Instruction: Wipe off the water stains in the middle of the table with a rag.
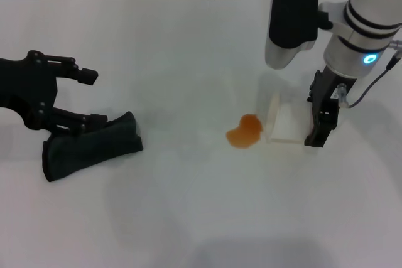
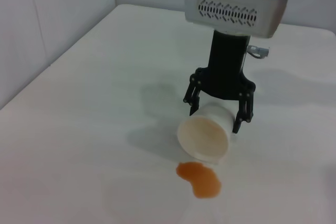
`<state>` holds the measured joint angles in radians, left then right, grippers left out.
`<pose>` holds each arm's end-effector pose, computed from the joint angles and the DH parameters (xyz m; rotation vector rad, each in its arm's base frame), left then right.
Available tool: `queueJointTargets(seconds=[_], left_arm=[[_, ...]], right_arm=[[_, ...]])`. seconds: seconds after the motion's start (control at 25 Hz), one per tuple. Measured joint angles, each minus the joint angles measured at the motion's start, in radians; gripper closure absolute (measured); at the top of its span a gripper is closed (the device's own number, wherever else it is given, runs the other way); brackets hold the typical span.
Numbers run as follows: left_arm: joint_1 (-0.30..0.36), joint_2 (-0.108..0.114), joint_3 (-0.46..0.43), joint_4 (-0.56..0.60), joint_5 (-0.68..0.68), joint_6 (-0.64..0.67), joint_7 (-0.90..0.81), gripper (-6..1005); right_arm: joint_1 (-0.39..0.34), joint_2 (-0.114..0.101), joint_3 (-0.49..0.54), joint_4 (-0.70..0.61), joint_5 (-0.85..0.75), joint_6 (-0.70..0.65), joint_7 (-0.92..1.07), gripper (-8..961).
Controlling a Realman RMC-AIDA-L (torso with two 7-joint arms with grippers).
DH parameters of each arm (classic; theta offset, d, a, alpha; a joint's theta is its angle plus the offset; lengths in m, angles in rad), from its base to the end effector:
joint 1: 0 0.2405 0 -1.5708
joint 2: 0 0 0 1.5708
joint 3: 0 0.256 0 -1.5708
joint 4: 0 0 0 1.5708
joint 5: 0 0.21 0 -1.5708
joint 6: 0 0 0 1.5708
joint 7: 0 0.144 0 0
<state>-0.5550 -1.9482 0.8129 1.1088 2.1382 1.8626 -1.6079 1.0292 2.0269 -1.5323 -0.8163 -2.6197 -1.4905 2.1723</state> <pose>-0.2257 0.3347 0.0908 -2.9762 -0.2996 -0.2220 0.1475 0.3982 -0.0406 -2.8325 0.2210 -1.0179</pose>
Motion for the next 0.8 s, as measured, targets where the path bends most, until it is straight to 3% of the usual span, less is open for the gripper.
queueJointTargets(seconds=[0.48, 0.68, 0.8], left_arm=[[0.005, -0.005, 0.0, 0.0, 0.0, 0.0, 0.0, 127], [0.006, -0.005, 0.0, 0.0, 0.0, 0.0, 0.004, 126], [0.006, -0.004, 0.0, 0.0, 0.0, 0.0, 0.005, 127]], right_arm=[[-0.002, 0.0, -0.038, 0.025, 0.004, 0.053, 0.011, 113], [-0.014, -0.001, -0.04, 0.017, 0.005, 0.047, 0.008, 227], [-0.036, -0.002, -0.035, -0.013, 0.011, 0.041, 0.009, 244]])
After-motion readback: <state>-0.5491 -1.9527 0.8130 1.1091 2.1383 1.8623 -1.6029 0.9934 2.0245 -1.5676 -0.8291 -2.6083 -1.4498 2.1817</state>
